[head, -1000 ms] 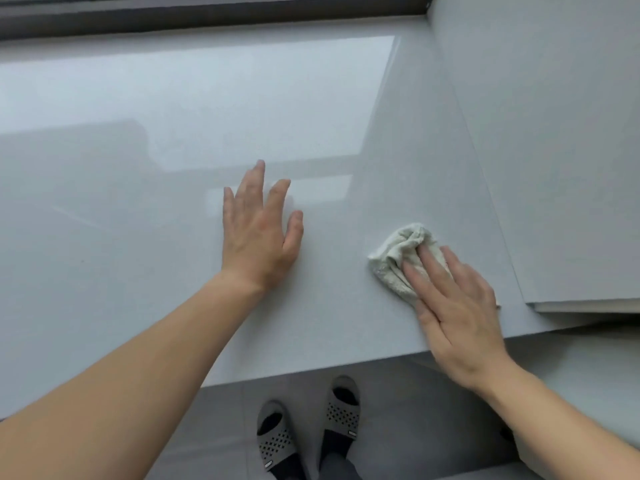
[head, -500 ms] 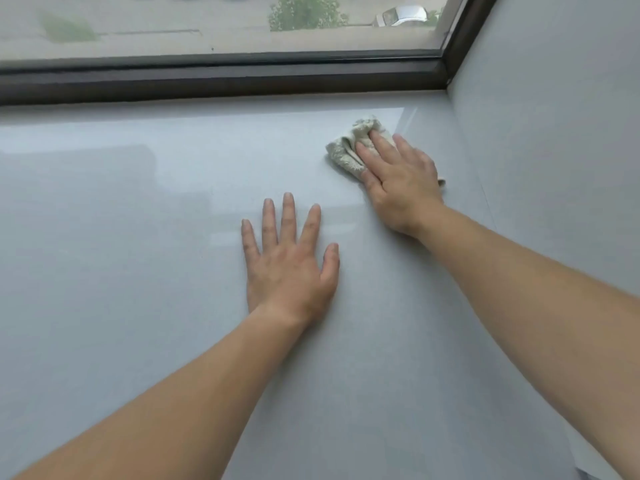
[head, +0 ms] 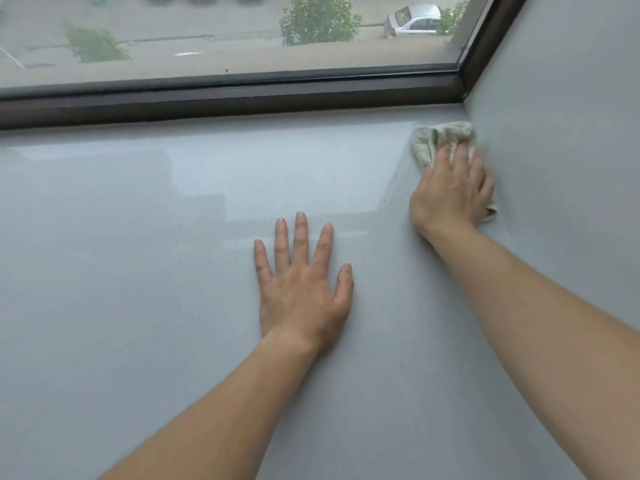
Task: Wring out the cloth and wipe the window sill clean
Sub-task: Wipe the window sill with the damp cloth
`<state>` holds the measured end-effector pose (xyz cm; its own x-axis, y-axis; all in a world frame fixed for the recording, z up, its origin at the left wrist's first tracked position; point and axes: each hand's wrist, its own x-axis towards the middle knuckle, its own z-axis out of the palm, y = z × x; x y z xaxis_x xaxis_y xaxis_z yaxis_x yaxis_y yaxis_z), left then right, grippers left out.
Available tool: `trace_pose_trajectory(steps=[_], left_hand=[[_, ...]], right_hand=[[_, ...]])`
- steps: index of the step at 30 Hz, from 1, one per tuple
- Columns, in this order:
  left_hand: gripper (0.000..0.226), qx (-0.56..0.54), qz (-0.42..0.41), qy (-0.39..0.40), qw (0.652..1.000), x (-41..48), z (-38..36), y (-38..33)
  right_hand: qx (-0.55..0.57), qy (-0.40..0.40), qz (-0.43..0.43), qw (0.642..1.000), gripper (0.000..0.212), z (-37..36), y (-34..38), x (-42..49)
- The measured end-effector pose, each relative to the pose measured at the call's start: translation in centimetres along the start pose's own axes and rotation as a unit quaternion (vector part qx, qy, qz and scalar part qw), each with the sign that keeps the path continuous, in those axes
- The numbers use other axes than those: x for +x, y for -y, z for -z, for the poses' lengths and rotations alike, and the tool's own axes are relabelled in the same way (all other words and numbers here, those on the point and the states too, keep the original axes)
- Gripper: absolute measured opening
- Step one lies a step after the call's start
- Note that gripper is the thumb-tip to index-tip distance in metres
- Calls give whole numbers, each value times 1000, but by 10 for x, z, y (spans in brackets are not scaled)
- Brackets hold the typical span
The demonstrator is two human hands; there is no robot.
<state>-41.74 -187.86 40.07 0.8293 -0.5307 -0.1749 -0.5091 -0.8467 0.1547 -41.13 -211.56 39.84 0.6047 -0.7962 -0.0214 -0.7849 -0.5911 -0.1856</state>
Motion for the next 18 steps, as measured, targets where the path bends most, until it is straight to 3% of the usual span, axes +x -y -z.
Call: trace_pose_trajectory(steps=[4, 13, 18], left_hand=[[67, -1, 1, 0, 1000, -1, -1, 0], [68, -12, -8, 4, 1000, 0, -1, 3], [69, -49, -20, -8, 999, -2, 1, 8]], right_hand=[[6, 22, 56, 998, 56, 3, -22, -49], [-1, 44, 12, 999, 59, 28, -137, -268], [-36, 52, 23, 998, 62, 29, -126, -253]])
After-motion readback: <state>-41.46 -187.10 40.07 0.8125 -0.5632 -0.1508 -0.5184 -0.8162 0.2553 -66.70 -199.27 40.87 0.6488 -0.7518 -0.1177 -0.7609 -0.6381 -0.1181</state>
